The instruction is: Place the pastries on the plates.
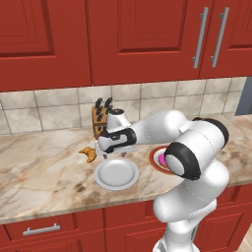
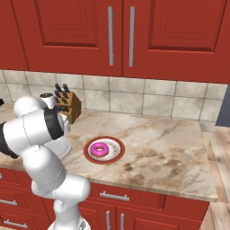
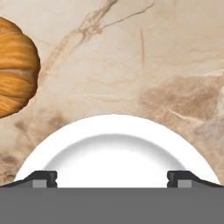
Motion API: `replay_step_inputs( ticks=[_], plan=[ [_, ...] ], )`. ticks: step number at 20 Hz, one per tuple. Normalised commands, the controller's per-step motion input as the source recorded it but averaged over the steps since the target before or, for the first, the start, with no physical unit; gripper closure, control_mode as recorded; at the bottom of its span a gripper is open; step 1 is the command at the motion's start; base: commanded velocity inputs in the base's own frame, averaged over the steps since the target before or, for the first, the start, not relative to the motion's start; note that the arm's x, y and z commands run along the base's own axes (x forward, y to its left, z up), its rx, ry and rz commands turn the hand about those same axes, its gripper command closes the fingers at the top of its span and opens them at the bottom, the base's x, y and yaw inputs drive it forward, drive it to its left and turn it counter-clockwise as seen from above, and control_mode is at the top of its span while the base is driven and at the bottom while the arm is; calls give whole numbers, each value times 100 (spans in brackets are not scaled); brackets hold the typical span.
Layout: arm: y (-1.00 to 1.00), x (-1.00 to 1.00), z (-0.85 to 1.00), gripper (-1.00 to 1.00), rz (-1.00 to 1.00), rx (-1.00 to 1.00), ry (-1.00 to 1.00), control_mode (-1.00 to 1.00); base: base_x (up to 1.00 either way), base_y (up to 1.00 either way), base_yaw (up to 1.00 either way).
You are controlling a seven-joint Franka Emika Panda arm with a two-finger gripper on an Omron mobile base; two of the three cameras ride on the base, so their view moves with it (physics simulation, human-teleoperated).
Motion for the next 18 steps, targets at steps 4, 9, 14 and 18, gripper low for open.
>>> replay_step_inputs(
  ticks=[4, 9, 14, 18],
  plan=[
    [40, 14, 0, -100, 7, 0, -1, -100, 0, 0, 0],
    [35, 25, 1, -100, 3, 0, -5, -100, 0, 0, 0],
    [24, 33, 0, -100, 0, 0, -3, -100, 0, 0, 0],
    [13, 27, -8, -100, 0, 0, 1, -100, 0, 0, 0]
  ],
)
